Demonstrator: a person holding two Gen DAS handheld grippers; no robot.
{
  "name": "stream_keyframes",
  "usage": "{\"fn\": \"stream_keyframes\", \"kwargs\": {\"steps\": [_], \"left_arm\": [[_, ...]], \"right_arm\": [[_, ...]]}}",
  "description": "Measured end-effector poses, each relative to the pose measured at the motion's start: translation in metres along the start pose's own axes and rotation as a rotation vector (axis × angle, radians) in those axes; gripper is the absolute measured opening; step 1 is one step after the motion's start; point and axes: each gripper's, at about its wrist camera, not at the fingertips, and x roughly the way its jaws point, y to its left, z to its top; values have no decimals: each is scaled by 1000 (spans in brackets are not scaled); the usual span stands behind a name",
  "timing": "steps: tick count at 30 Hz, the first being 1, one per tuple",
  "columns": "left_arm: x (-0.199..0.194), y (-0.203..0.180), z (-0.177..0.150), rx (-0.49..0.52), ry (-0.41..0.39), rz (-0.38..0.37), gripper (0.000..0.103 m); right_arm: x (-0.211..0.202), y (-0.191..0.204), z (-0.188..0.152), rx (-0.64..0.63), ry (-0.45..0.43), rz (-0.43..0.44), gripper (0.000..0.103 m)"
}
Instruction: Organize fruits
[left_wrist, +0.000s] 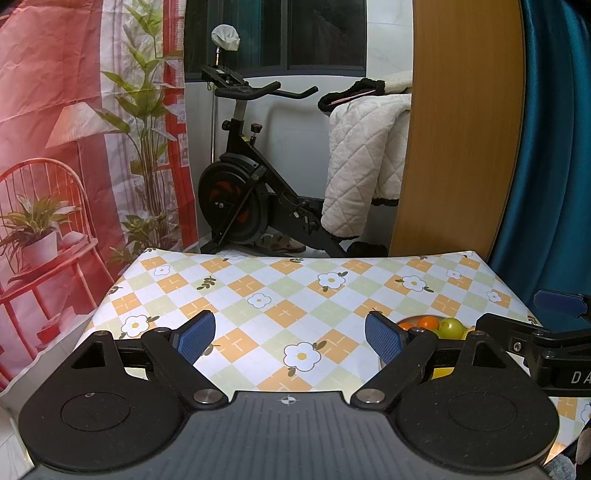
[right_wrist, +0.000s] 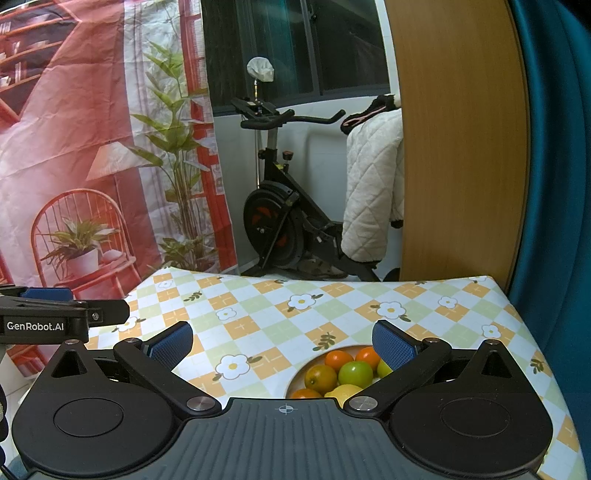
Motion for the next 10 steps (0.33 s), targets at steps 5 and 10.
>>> {"fn": "stream_keyframes", "kwargs": {"steps": [5, 10], "left_arm": [[0, 0, 0, 0, -1, 0, 90], [2, -1, 0, -9, 12, 2, 91]], "right_arm": [[0, 0, 0, 0, -1, -1, 102], [0, 0, 0, 2, 3, 0, 102]]}}
